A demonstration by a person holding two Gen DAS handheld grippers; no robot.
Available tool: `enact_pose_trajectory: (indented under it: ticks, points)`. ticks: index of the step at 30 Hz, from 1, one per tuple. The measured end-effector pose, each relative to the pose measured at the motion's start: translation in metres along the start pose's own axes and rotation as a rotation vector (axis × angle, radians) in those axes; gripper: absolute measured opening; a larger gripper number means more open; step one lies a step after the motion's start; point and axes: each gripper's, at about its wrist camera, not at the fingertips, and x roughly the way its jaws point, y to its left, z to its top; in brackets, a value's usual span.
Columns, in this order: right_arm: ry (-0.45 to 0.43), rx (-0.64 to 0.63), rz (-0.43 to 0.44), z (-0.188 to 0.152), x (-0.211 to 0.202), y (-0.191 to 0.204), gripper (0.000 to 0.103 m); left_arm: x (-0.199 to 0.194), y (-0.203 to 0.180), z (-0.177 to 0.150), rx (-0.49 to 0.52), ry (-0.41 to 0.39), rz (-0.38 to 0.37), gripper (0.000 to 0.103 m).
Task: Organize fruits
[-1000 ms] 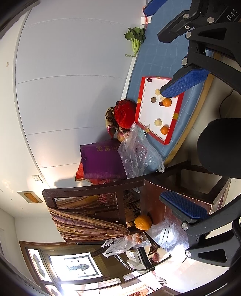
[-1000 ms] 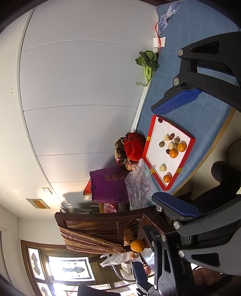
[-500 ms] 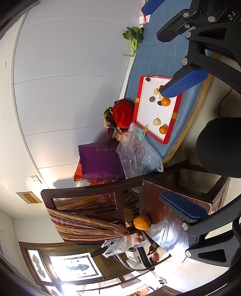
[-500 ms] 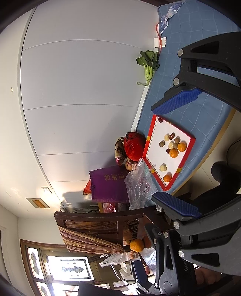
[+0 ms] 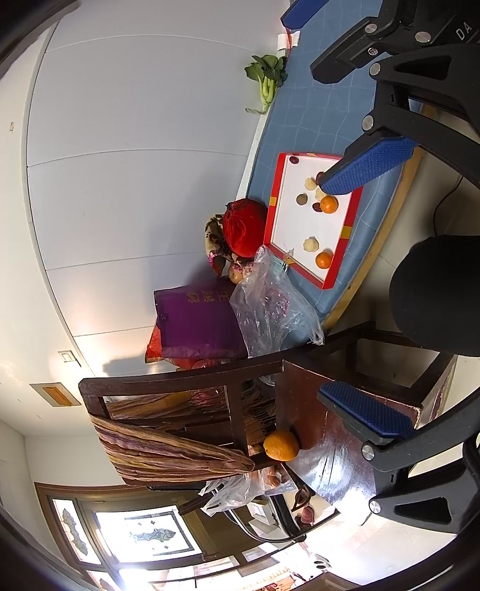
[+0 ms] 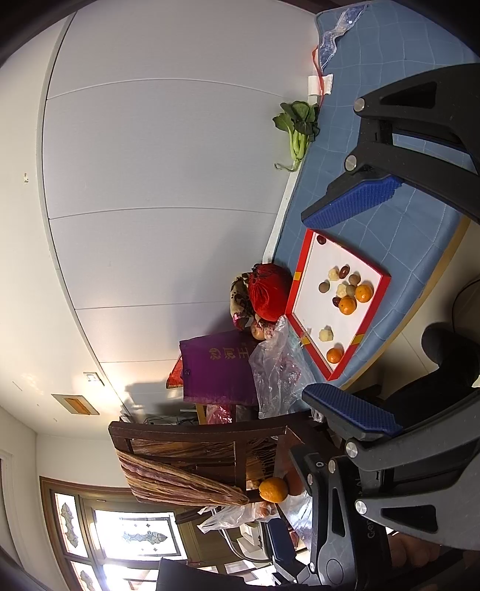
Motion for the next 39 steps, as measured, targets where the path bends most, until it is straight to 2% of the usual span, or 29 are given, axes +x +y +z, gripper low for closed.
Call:
enact_pose_trajectory:
  ticks: [39]
  points:
    - [0.004, 0.01, -0.016, 0.0007, 0.0027, -0.0042, 0.087, 0.0072, -0.0001, -0.0019, -0.003, 0.036, -0.007, 0.102]
